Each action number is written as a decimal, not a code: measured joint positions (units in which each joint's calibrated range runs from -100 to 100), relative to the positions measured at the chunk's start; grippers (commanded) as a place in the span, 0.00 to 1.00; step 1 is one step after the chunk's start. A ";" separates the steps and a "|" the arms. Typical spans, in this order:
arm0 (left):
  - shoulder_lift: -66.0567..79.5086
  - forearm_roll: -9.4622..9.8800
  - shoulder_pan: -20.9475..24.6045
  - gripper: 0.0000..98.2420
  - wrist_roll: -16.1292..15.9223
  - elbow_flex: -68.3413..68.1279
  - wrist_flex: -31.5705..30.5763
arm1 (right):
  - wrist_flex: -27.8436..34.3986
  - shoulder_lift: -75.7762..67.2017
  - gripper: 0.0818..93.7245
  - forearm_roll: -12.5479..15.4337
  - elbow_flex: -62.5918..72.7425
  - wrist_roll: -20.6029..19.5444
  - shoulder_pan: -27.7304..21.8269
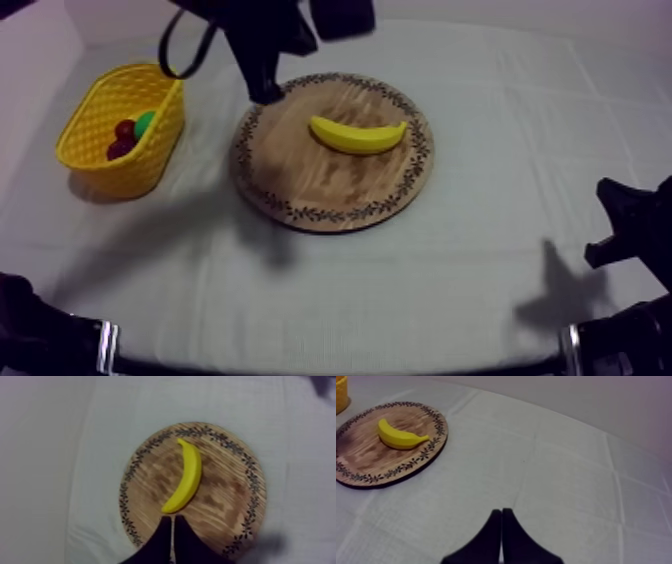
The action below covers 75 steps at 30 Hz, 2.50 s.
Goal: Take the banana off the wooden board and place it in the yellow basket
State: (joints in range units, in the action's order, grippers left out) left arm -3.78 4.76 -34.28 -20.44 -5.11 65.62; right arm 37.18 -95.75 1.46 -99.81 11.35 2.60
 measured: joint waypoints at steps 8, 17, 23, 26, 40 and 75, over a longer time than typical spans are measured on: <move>-4.15 0.09 -0.55 0.00 -0.04 -0.77 -3.12 | 0.00 0.00 0.00 0.00 0.00 0.00 0.00; -5.96 0.27 -0.23 0.36 0.44 0.41 -3.75 | 0.00 0.00 0.00 0.00 0.00 0.00 0.00; -6.45 0.73 0.56 0.72 0.42 0.28 -0.97 | 0.00 0.00 0.00 0.00 0.00 0.00 0.00; -6.51 1.59 0.40 0.79 0.31 0.44 1.16 | 0.00 0.00 0.00 0.00 0.00 0.00 0.00; -8.41 4.06 0.03 0.82 -0.71 -1.24 2.39 | 0.00 0.00 0.00 0.00 0.00 0.00 0.00; -40.56 6.92 0.73 0.69 1.17 21.37 -3.46 | 0.00 0.00 0.00 0.00 0.00 0.00 0.00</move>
State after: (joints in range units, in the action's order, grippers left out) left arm -44.34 11.68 -33.56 -19.27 16.26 62.16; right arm 37.18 -95.75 1.46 -99.81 11.35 2.60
